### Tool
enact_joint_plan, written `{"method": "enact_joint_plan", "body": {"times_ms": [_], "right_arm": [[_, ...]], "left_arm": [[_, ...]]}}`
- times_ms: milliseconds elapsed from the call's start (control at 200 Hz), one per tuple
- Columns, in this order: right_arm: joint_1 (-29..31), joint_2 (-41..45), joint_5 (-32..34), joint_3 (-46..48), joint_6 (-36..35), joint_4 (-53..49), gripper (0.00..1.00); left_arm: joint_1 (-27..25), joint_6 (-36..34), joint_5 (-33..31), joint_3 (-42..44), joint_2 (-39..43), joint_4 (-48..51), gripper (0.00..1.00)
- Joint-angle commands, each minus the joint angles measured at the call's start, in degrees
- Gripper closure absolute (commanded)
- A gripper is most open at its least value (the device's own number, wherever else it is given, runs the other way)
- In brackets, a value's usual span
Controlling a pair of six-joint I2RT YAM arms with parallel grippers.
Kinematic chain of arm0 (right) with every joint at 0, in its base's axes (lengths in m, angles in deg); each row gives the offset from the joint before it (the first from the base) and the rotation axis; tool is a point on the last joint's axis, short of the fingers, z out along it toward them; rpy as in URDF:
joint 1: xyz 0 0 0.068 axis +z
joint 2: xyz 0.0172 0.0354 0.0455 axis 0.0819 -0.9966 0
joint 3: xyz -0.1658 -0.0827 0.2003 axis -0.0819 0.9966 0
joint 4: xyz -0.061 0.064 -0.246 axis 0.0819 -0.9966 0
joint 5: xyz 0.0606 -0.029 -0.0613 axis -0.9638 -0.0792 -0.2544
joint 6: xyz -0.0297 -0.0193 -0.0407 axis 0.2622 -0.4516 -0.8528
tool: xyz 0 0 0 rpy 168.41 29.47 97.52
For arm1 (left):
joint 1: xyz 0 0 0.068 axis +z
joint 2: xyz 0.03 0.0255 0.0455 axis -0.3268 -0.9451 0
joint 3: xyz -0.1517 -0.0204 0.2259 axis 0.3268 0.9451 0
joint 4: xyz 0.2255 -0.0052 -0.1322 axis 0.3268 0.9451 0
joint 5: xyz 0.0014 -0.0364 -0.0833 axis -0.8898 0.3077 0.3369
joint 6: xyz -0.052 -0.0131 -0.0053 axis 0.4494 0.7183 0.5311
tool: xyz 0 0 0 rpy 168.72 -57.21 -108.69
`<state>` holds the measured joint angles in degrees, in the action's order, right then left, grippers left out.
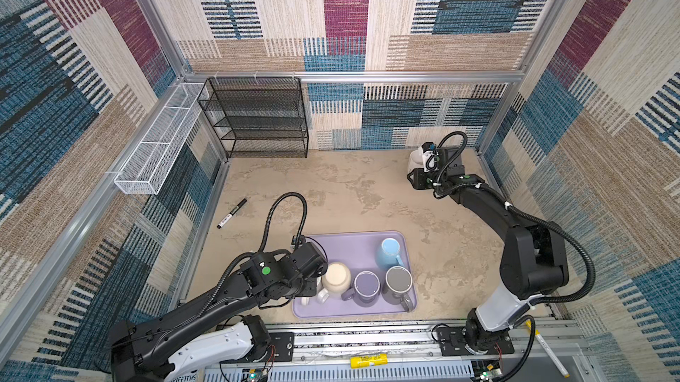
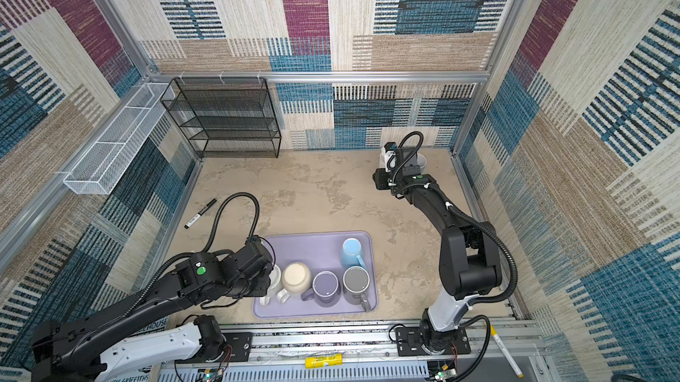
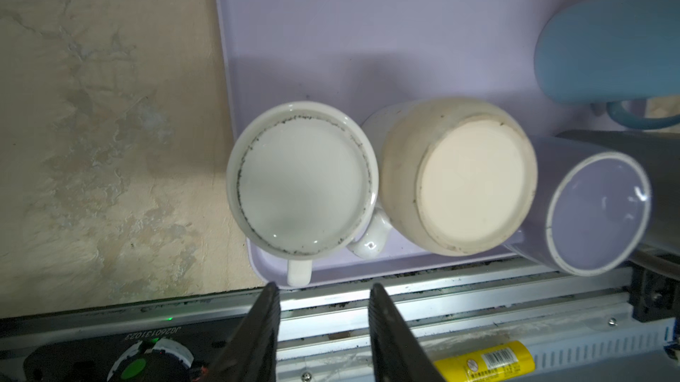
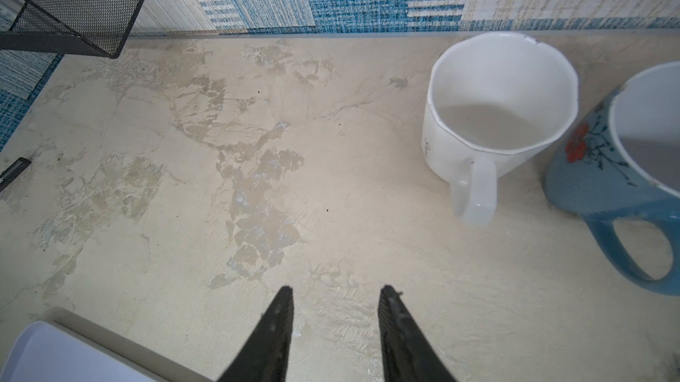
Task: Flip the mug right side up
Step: 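Open and raise the right gripper while the left gripper moves over the tray, then lower the left gripper over the upside-down white mug nearest the robot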
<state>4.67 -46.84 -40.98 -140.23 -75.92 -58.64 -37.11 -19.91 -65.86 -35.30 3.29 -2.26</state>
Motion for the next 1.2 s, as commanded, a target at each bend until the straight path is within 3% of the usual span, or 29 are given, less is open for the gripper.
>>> {"method": "enact_joint_plan", "body": {"times_ms": [0,536,1197], "right_arm": [[0.01,0.69,0.52,0.47,-0.12,1.70,0.59],[0.04,0.73,0.04,0.66,-0.09,1.87,0.59],[0.17,0.82,-0.22,0.61,-0.10,1.77,0.59]], "left_arm": [[-0.75,4.13,-1.91,1.00,-0.82,2.03,0.59],[-1.21,2.95,1.05,7.66,-4.95,-7.04,0.61],[-0.75,2.91,-1.31,10.94,-6.97,-10.96,0.64]]}}
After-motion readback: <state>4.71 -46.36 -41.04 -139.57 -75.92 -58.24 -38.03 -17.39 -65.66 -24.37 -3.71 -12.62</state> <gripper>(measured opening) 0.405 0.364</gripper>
